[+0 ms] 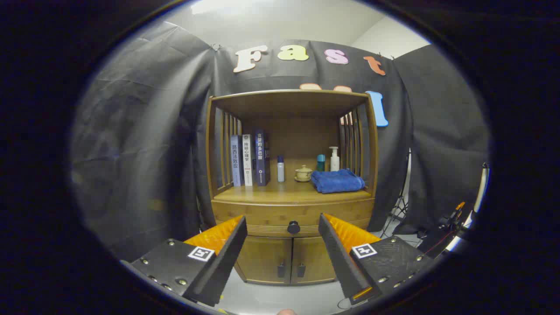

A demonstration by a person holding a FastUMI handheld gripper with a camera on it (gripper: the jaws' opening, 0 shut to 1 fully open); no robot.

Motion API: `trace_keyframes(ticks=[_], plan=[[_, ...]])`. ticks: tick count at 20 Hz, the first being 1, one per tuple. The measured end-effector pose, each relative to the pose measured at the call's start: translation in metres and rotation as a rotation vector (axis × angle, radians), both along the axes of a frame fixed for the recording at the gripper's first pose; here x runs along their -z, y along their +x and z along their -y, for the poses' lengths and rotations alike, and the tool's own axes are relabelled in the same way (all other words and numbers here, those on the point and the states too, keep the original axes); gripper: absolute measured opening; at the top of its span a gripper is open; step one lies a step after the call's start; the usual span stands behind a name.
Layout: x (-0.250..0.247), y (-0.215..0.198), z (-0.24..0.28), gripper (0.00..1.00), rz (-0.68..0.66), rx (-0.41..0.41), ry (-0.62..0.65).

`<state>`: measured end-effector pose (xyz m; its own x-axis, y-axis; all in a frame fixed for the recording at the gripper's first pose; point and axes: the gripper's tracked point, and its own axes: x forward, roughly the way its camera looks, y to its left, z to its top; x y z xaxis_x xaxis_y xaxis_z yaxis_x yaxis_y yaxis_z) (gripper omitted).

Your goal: Pull open the drawer, take out the items inside it, and place them on the countertop above the cabinet.

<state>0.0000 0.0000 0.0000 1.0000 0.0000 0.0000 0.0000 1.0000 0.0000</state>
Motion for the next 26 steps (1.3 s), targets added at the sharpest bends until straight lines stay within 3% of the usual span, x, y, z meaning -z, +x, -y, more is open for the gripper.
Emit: trace_keyframes(ticks=[15, 26], plan=[[-0.011, -0.005, 0.007, 0.98, 0.049, 0.036, -0.005], [0.017, 0.013, 0.009, 0.99, 0.016, 0.044, -0.025]])
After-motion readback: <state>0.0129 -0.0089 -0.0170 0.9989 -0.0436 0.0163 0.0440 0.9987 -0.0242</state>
